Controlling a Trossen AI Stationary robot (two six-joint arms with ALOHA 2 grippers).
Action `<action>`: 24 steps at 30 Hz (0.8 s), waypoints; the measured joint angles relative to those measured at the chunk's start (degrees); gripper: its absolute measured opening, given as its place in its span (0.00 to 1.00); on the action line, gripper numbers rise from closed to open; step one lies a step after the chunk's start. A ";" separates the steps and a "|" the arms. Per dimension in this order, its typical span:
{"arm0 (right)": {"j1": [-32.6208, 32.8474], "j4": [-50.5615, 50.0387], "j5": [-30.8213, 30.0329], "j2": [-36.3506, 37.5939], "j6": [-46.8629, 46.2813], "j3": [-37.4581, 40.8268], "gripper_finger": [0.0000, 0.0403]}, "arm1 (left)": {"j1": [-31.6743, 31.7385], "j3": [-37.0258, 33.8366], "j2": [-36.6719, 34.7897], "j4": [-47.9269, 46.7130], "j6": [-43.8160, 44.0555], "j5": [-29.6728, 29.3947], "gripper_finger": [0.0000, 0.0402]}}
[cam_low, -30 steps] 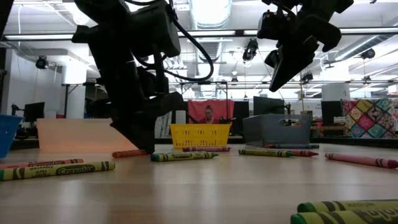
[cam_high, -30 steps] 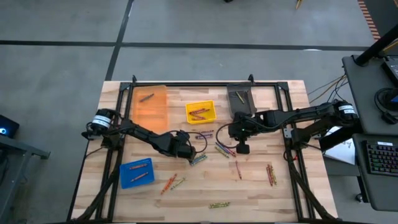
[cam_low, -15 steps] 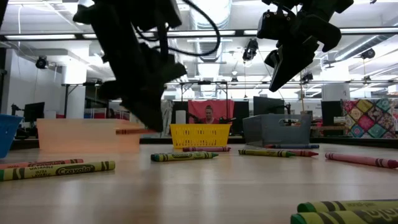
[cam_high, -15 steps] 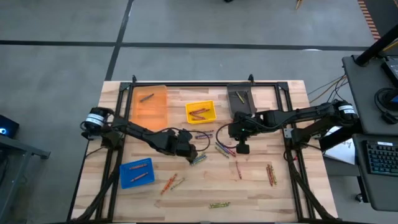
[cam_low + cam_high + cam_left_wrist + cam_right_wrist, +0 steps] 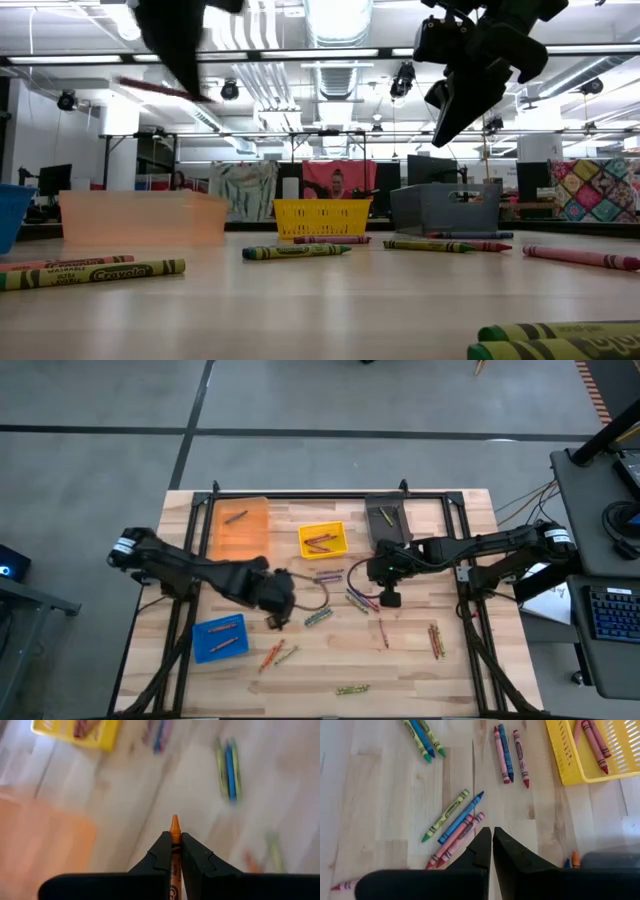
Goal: Sort crayons
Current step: Put the orange crayon into the blue bin
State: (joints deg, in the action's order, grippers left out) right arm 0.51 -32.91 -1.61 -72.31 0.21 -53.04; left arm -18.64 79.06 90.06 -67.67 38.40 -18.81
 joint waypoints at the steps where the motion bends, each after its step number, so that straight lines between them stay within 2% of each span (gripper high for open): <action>1: 0.00 0.63 0.00 0.00 -0.37 0.12 0.02 | -1.16 0.63 -0.51 -2.79 -0.29 0.77 0.00; 4: 0.00 2.49 0.00 0.00 -0.44 0.44 0.02 | -4.80 1.02 -2.16 -9.62 0.66 2.89 0.00; 8: 0.00 5.10 0.01 0.00 -1.02 1.08 0.02 | -9.83 -1.95 -4.39 -10.88 6.04 5.09 0.00; 16: 0.00 18.41 0.00 0.02 -2.60 7.42 0.02 | -20.83 -15.76 -6.42 -0.03 17.29 3.50 0.00; 24: -0.02 29.60 -0.03 0.02 1.63 8.75 0.02 | -26.21 -25.07 -6.26 5.59 22.97 4.87 0.00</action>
State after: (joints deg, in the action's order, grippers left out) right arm 0.49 -3.31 -1.64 -72.29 1.84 -44.29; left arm -44.85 53.98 83.80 -62.08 61.37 -13.94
